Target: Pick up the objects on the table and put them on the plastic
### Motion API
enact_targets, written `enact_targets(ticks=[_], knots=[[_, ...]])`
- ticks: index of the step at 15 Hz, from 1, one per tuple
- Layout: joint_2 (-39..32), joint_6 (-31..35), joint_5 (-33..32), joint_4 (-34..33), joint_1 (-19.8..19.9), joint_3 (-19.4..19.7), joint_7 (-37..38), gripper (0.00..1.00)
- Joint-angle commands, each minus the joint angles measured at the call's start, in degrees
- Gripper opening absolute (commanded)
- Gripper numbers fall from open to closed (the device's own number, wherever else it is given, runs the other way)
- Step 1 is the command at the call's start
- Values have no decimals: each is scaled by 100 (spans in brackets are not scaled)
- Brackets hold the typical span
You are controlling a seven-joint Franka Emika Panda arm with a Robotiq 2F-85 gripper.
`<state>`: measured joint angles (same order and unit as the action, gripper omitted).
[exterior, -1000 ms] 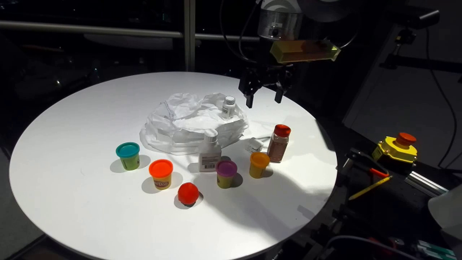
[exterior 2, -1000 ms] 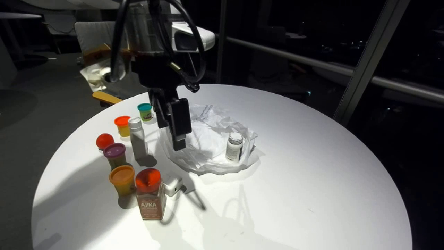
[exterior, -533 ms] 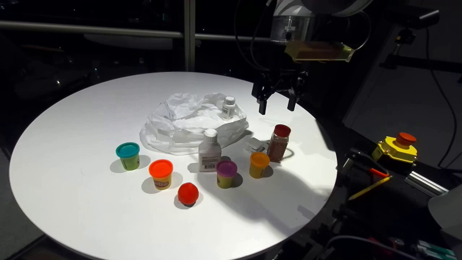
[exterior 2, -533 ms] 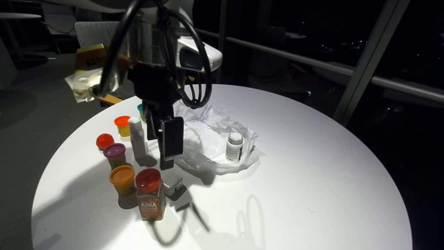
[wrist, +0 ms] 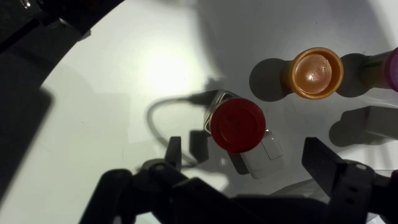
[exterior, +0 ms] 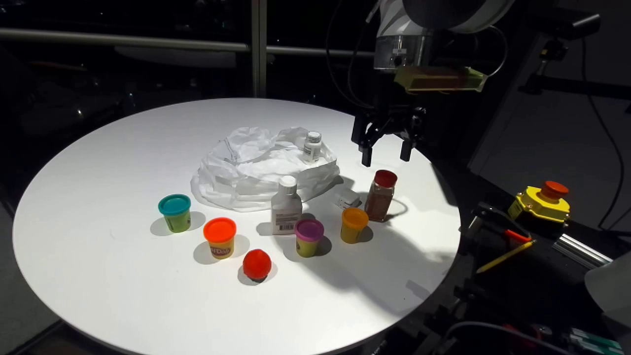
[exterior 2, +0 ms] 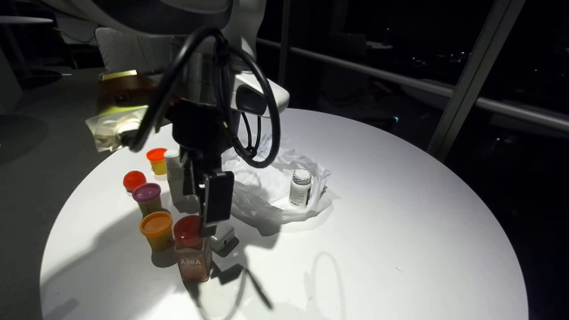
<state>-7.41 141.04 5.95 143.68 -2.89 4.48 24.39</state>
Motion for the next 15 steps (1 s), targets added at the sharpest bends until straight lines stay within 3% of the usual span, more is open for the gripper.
enact_targets(ticks=[1, 7, 8, 9, 15], knots=[[-136, -37, -51, -60, 53, -111, 2, 100], [-477, 31, -100, -95, 18, -101, 29, 100], [-506, 50, -63, -101, 23, -106, -1, 75], [-524, 84, -94, -95, 9, -94, 28, 74], [-286, 250, -228, 75, -56, -67, 182, 28]])
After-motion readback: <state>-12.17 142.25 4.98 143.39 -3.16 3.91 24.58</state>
